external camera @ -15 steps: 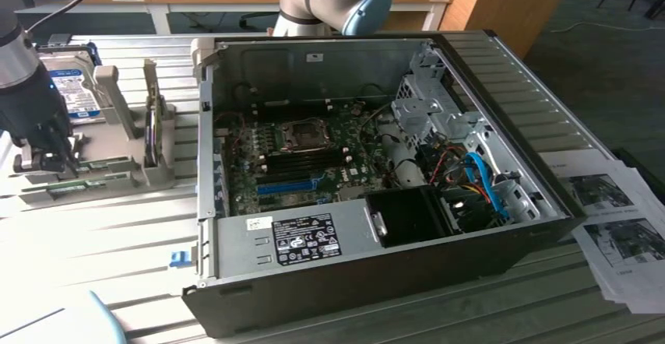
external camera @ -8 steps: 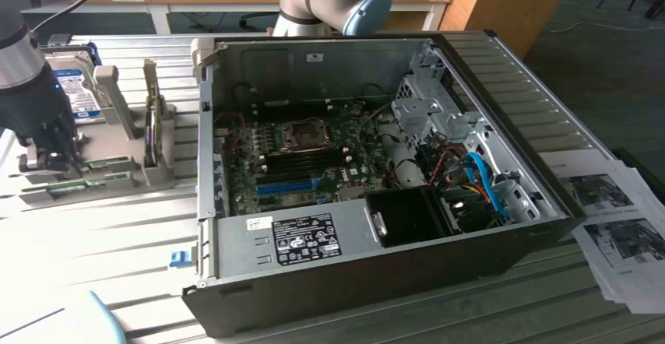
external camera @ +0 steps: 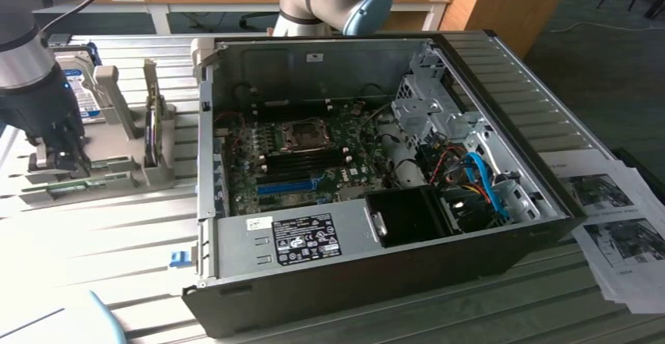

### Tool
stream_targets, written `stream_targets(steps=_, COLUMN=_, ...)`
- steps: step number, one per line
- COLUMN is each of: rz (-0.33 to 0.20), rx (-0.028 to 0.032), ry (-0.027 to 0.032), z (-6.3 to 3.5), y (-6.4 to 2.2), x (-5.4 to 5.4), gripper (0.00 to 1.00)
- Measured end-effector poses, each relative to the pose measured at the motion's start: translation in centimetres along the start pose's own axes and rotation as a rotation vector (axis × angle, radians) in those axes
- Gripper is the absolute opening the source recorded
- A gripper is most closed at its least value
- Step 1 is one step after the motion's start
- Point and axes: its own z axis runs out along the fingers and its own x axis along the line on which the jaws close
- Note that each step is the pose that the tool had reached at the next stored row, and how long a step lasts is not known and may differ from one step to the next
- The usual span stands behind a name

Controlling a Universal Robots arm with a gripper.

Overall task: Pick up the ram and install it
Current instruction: 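Pick up the ram and move it above insertion slot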

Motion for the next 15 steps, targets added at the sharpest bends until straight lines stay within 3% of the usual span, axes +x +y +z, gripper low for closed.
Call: stream_targets(steps=15, rz=0.0, rx=0.0, ry=0.0, z=0.79, y=-0.04, x=0.02, gripper=0.23)
